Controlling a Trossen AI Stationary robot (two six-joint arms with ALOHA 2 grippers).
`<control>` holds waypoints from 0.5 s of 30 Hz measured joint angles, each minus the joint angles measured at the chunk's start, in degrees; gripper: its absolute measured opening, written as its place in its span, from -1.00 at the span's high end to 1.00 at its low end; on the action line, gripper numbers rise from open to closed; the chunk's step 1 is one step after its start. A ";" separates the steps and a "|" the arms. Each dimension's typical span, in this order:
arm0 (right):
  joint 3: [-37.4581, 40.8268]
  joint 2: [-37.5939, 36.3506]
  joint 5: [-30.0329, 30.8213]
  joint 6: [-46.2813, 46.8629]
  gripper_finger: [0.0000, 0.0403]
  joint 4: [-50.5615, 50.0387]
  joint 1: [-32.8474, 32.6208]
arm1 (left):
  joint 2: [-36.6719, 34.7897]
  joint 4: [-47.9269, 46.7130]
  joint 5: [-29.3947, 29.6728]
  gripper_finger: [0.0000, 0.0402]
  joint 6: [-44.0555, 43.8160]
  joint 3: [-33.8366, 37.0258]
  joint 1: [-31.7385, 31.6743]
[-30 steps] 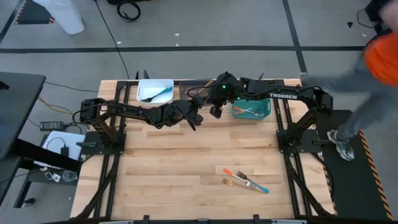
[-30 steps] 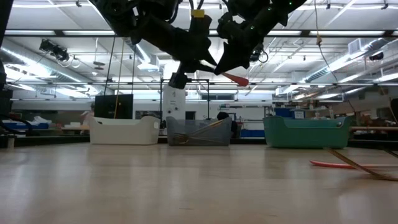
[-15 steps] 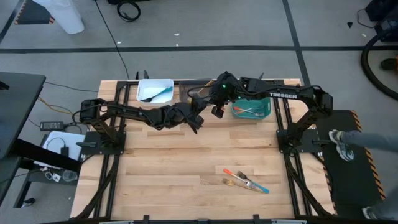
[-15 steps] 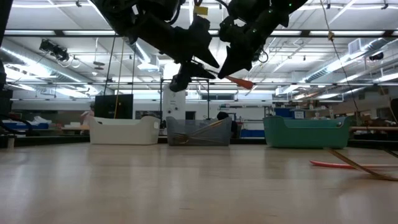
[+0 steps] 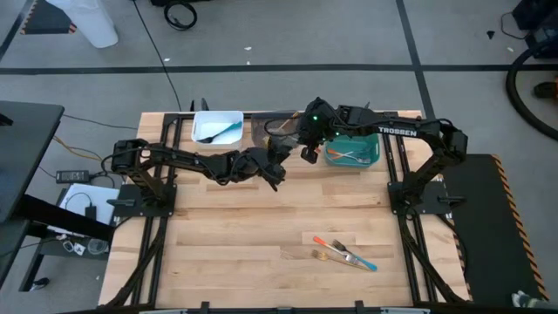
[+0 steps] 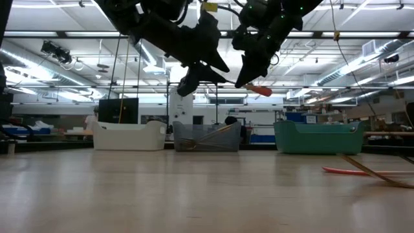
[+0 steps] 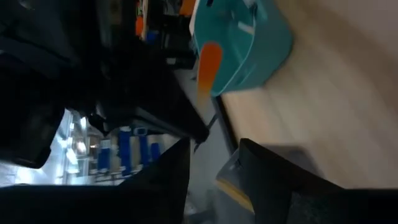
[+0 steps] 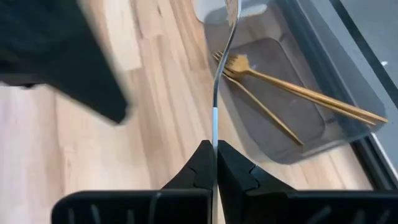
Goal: Sort silverware by color (type)
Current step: Put the orange fork into the green bin
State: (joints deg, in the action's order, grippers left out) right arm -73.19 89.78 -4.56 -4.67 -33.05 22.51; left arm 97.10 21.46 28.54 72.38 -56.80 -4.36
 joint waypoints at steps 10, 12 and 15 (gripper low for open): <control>0.00 -0.05 8.72 -13.95 0.94 -9.91 2.06 | 0.00 -3.31 -10.31 0.27 -22.64 0.04 0.35; 0.00 -0.07 10.17 -16.52 0.94 -11.68 2.27 | 0.00 -4.24 -13.09 0.27 -26.06 0.07 0.13; 0.00 -0.08 11.01 -20.22 0.94 -14.72 2.39 | 0.00 -5.70 -16.91 0.27 -30.15 0.07 -0.44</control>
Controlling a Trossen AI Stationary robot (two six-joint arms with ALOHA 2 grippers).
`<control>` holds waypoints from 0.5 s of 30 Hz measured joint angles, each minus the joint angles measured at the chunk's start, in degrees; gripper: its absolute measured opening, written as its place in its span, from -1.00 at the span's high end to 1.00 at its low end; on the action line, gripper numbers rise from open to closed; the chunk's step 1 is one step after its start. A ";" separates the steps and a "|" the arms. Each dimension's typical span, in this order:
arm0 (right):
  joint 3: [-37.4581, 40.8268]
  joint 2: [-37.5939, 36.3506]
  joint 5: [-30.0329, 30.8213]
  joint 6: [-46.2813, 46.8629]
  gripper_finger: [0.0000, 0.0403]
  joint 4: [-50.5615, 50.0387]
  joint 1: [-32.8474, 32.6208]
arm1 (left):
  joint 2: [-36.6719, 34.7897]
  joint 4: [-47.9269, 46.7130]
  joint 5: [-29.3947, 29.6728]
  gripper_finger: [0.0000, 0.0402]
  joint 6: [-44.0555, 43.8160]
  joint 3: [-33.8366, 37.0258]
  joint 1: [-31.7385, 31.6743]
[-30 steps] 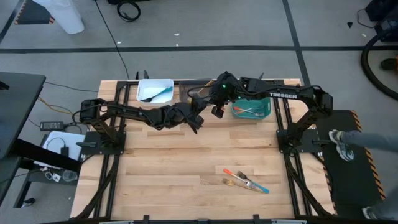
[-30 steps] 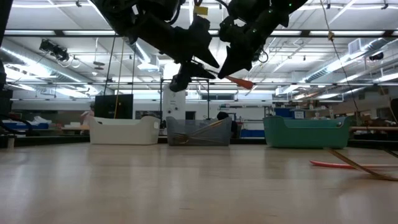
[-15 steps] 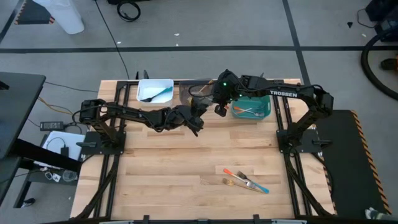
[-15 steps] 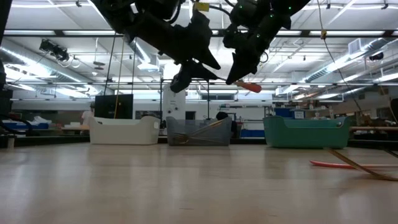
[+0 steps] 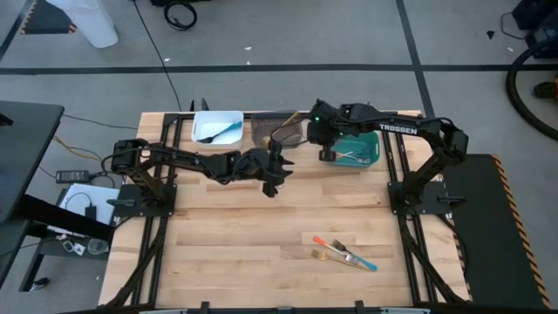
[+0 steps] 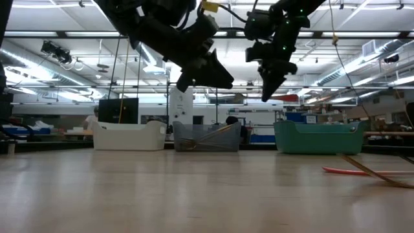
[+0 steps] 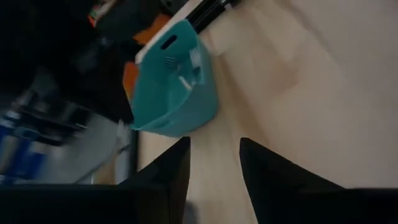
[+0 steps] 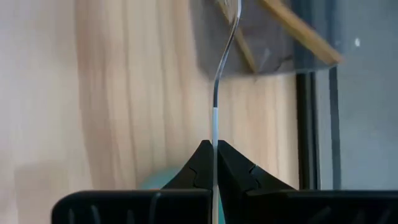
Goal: Sort silverware by color (type)
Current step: Put the orange fork into the green bin
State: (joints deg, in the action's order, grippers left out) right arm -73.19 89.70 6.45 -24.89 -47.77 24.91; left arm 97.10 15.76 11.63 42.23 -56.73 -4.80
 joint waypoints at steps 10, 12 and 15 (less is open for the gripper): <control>0.00 -0.45 9.91 -9.64 0.94 -12.69 -0.16 | 0.00 -4.63 -11.28 0.28 -12.17 0.00 -2.52; 0.00 -0.88 12.88 -9.83 0.94 -15.14 -0.17 | 0.00 -6.21 -11.86 0.28 -14.52 0.02 -3.03; 0.00 -1.52 14.93 -10.32 0.94 -17.61 0.01 | 0.00 -7.40 -11.91 0.28 -16.08 0.02 -3.33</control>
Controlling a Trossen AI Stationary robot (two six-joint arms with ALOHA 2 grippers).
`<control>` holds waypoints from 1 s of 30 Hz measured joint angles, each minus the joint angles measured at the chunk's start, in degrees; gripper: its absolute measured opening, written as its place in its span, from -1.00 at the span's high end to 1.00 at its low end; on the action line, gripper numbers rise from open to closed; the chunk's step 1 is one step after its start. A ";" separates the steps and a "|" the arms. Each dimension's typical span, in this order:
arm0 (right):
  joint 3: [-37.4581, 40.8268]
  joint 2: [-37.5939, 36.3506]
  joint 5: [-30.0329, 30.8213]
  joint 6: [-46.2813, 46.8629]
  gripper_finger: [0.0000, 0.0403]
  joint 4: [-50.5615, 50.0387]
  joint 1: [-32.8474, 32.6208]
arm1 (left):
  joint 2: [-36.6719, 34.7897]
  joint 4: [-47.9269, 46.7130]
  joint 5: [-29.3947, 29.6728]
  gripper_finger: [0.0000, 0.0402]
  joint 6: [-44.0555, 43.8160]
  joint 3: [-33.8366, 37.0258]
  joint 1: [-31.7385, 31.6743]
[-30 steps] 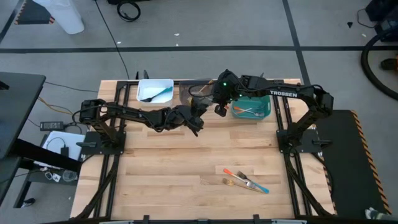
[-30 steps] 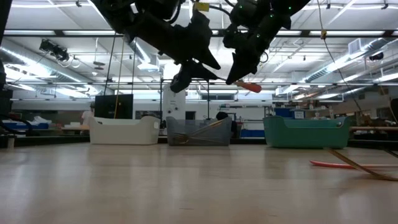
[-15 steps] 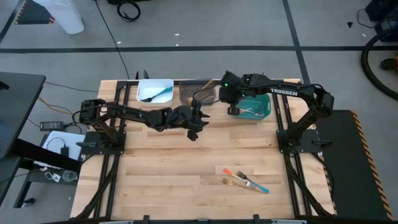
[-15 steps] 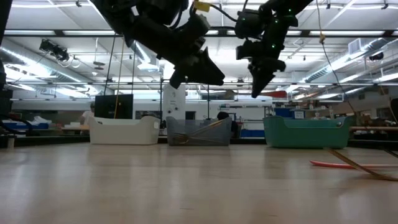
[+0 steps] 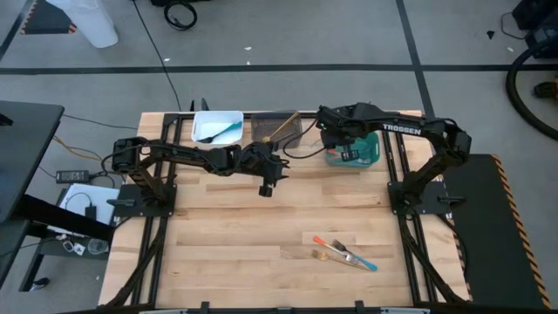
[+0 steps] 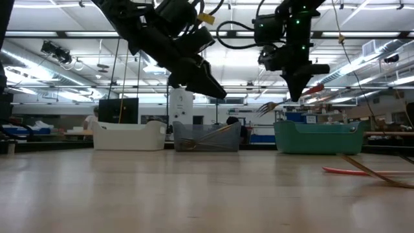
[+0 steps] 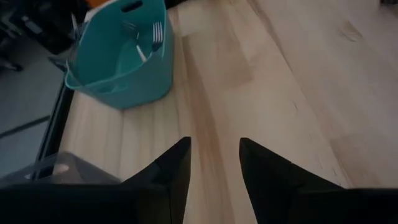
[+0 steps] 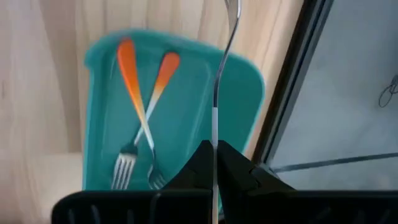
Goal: Sort silverware by color (type)
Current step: Put the orange fork into the green bin
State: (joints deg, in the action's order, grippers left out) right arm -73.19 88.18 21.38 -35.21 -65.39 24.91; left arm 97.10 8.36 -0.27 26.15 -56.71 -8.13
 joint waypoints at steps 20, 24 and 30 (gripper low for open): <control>0.00 -9.38 -1.79 -7.86 0.94 -7.40 1.24 | 0.00 -1.83 -7.51 0.29 -3.28 0.00 0.48; 0.00 -9.01 -1.87 -10.47 0.94 -10.51 3.07 | 0.00 0.05 -7.54 0.29 -4.25 0.95 1.31; 0.43 -8.67 0.59 -12.09 0.94 -10.06 5.18 | 0.00 9.12 -7.58 0.29 -6.73 6.62 2.00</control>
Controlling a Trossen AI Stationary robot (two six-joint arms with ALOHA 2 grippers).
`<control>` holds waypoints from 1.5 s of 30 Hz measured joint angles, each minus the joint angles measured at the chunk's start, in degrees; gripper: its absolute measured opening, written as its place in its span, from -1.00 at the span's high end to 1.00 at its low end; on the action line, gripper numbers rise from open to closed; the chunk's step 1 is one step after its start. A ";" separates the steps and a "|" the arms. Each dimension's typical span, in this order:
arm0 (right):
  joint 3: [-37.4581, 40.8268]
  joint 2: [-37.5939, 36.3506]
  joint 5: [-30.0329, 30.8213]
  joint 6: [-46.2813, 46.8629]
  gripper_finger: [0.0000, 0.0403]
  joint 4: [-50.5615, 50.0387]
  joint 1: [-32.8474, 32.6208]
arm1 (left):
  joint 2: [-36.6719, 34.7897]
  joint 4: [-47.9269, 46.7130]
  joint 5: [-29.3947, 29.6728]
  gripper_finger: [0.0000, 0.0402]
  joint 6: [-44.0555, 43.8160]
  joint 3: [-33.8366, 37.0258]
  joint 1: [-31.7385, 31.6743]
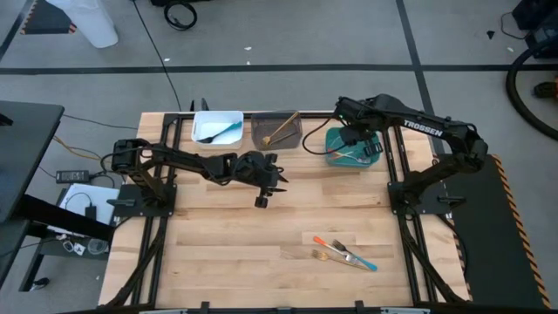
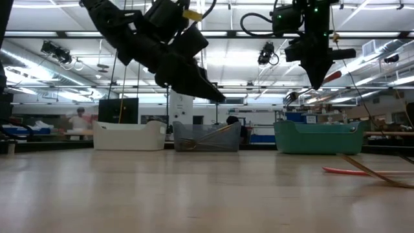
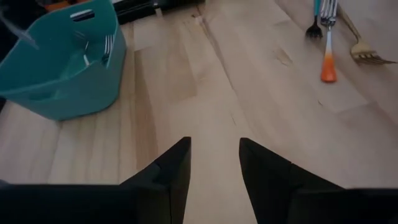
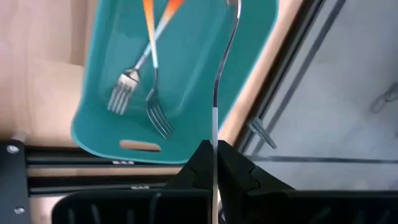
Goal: Sort silverware by color (type)
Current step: Put the orange fork into the green bin
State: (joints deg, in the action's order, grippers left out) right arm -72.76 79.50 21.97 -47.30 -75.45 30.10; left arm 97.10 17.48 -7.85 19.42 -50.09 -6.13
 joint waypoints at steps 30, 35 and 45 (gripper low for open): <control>12.28 0.00 3.39 -2.09 0.94 15.79 1.18 | 0.02 13.25 0.28 0.28 -8.30 6.39 0.00; 16.14 0.03 2.26 -3.87 0.94 20.24 2.19 | 0.02 13.25 0.28 0.28 -8.28 6.39 0.00; 23.20 0.04 0.33 -3.47 0.90 26.03 3.79 | 0.02 13.06 0.28 0.28 -8.28 6.30 -0.01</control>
State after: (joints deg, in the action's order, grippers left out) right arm -49.56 79.55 22.30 -50.77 -49.42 33.89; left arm 97.12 30.53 -7.57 11.14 -43.79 -6.14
